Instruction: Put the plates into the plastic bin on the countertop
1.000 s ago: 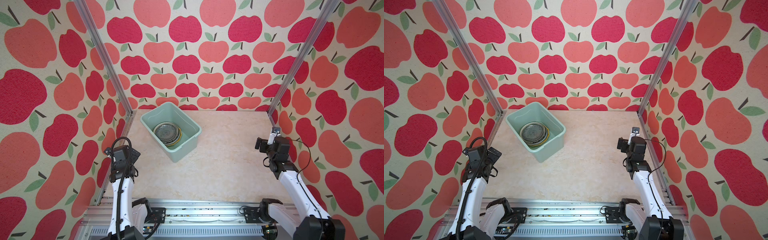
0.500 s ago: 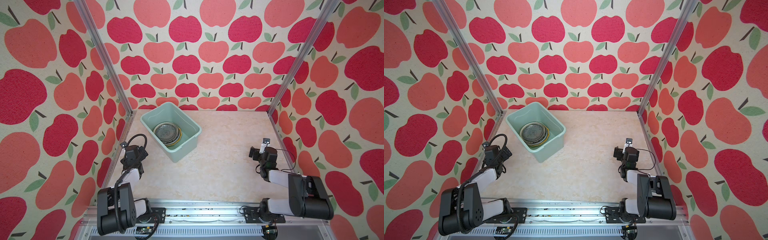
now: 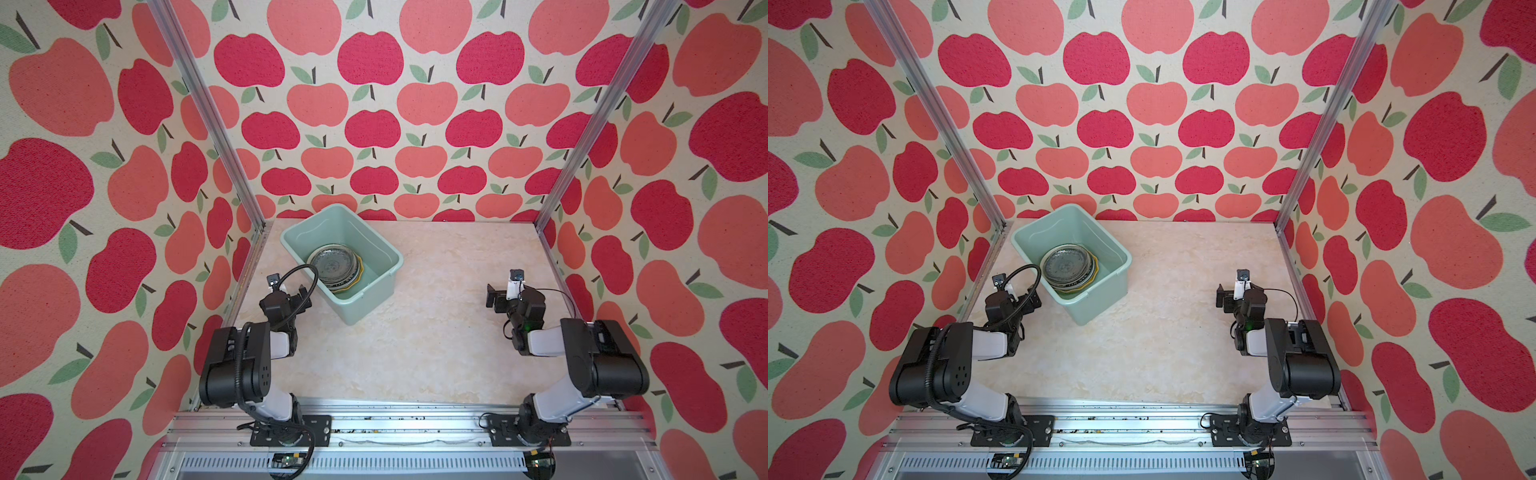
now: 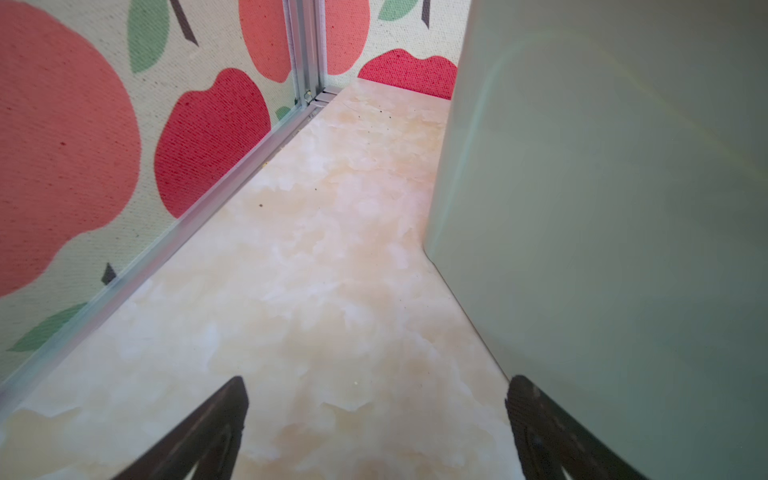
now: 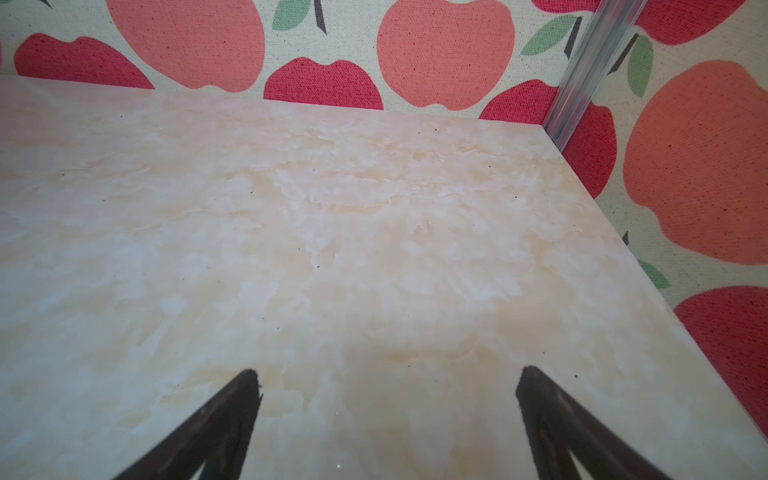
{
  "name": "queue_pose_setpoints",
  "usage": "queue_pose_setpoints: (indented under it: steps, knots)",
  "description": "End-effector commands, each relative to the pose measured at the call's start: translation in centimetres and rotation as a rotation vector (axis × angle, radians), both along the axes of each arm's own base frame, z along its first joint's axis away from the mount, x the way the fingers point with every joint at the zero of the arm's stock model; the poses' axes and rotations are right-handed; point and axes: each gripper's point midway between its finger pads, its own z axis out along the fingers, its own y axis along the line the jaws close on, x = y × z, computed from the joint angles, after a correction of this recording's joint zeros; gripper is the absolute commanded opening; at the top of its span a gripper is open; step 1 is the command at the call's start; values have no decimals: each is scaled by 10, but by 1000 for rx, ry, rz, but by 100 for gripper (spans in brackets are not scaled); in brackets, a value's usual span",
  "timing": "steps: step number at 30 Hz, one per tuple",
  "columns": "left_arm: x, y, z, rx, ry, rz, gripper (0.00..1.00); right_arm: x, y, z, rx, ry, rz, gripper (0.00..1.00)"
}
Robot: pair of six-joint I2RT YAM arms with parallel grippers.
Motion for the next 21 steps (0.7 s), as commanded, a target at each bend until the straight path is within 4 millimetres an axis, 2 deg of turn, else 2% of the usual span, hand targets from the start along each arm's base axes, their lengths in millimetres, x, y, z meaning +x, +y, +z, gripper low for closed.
queue_pose_setpoints:
  steps: [1, 3, 18, 21]
  knots:
    - [8, -3, 14, 45, -36, -17, 99, 2, 0, 4, -12, -15, 8, 99]
    - [13, -5, 16, 96, -61, -13, 99, 2, 1, 4, -13, -15, 9, 99]
    - [13, -5, 16, 97, -52, -8, 99, 3, 1, 4, -17, -13, 9, 99]
    - [13, -5, 16, 97, -51, -8, 99, 1, 6, 5, -31, -23, 29, 99]
